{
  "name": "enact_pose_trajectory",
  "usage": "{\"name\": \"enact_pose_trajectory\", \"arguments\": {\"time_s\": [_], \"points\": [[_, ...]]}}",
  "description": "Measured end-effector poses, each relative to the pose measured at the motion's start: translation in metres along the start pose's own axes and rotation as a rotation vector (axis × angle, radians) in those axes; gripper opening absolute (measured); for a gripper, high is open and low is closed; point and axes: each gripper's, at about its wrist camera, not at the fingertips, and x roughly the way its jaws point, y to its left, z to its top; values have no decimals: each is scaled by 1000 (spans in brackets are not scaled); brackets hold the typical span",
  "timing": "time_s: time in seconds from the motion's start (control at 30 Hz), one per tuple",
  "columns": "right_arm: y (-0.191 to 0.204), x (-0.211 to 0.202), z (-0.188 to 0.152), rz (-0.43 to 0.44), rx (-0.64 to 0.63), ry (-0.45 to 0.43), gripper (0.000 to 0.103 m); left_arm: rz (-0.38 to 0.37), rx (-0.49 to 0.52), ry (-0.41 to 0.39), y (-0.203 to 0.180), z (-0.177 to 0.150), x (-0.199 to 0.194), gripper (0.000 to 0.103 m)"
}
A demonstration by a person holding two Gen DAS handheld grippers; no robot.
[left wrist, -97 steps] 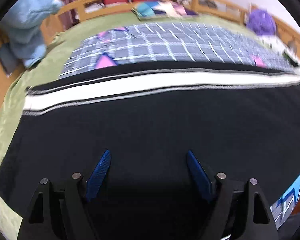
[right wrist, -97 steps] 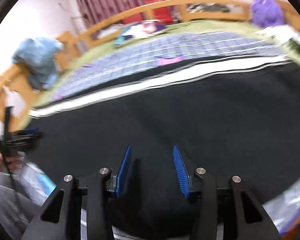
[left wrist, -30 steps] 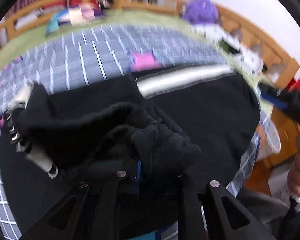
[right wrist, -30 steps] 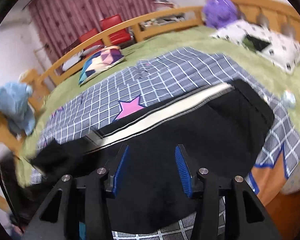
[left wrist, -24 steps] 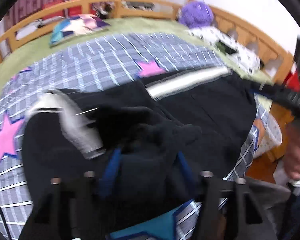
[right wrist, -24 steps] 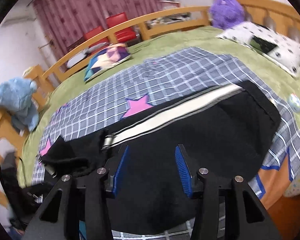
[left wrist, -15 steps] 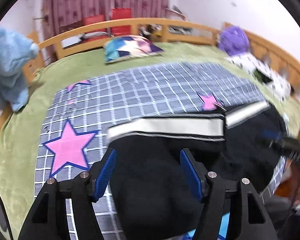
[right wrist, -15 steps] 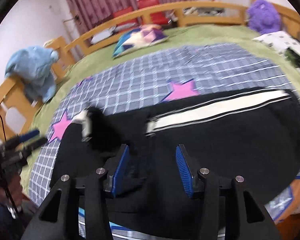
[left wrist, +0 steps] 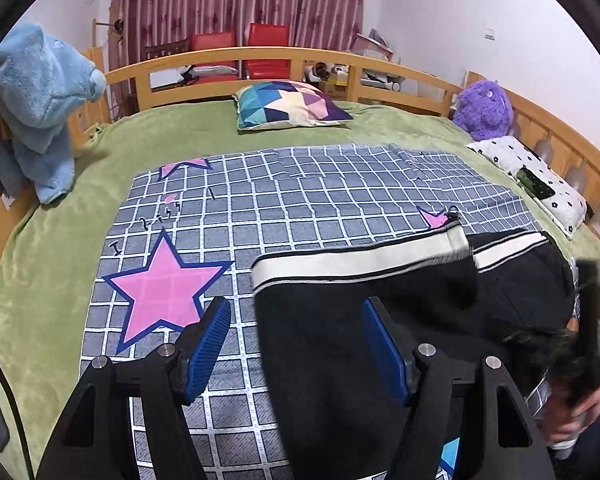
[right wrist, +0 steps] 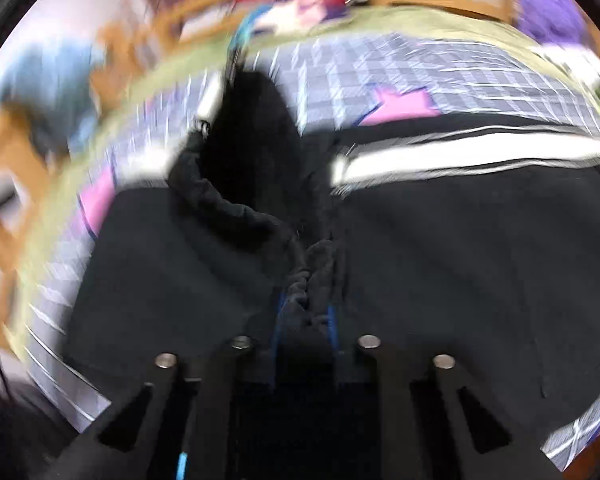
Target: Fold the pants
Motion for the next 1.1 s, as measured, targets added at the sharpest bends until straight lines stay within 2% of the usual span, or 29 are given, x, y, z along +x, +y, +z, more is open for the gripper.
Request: {"name": "enact_pose_trajectory", "arguments": {"time_s": [0.03,0.1,0.13,0.17,0.2,0.23,0.3,0.37,0.47,0.53,0.6,0.67,0.8,0.9,1.0,1.1], "points": [[-11,-10,2,39,41,-11,16,-2,-9,5,3,0,1,66],[-24,-18,0,19,61,5,19,-6,-27,23,8,0,4,66],[-25,-13,-3,-10,47,40,22,-7,-32,32,10,-1,6,66],[-25,1,-9,-44,21,124,29,-7,-39,41,11,-1,8,66],[-24,8,-13,-46,7,168,32,-7,-50,51,13,0,10,66],[-23,9,-16,-41,-9,170,33,-13,-65,64,16,1,13,66],[-18,-6,-16,-50,-46,126,42,-24,-79,77,18,-1,15,66],[-14,-27,-15,-24,-37,48,44,-20,-78,91,19,-2,18,66],[-2,-45,-15,34,-54,-24,46,-25,-60,128,16,-7,25,66],[9,-48,-15,23,-84,-48,49,-53,-62,153,16,-15,28,66],[23,-40,-14,-24,-135,-30,53,-62,-52,163,17,-24,28,66],[22,-30,-11,-55,-133,-7,53,-70,-34,157,18,-39,25,66],[0,-6,-6,-42,15,67,53,-144,-20,191,23,-81,19,66],[-15,21,-17,-3,132,158,53,-146,-15,224,22,-108,18,66],[-9,20,-18,2,101,131,53,-155,3,216,18,-129,11,66],[-11,17,-22,32,114,134,53,-141,13,221,13,-134,13,66]]}}
